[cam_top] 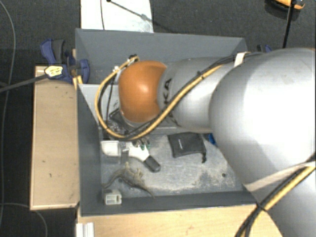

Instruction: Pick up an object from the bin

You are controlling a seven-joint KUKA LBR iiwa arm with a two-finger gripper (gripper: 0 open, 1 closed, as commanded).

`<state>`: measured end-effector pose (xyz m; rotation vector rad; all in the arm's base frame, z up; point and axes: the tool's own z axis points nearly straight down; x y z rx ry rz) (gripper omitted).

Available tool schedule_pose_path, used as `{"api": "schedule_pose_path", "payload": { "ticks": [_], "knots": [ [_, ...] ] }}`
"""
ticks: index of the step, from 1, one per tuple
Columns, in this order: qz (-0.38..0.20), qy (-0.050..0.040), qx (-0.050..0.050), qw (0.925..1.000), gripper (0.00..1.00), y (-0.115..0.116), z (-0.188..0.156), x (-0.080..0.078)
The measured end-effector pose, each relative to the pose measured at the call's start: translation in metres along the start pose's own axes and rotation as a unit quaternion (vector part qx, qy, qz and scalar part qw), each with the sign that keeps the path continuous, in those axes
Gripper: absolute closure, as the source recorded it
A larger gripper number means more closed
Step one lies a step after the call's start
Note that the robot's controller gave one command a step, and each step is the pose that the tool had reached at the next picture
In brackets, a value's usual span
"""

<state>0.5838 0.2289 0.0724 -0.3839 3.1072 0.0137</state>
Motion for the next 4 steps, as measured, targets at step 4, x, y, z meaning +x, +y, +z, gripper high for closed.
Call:
{"api": "schedule_pose_path", "payload": {
  "ticks": [4],
  "knots": [
    [-0.003, -0.0029, -0.001, 1.0, 1.0, 0.0, -0.064, -0.005]
  ]
}}
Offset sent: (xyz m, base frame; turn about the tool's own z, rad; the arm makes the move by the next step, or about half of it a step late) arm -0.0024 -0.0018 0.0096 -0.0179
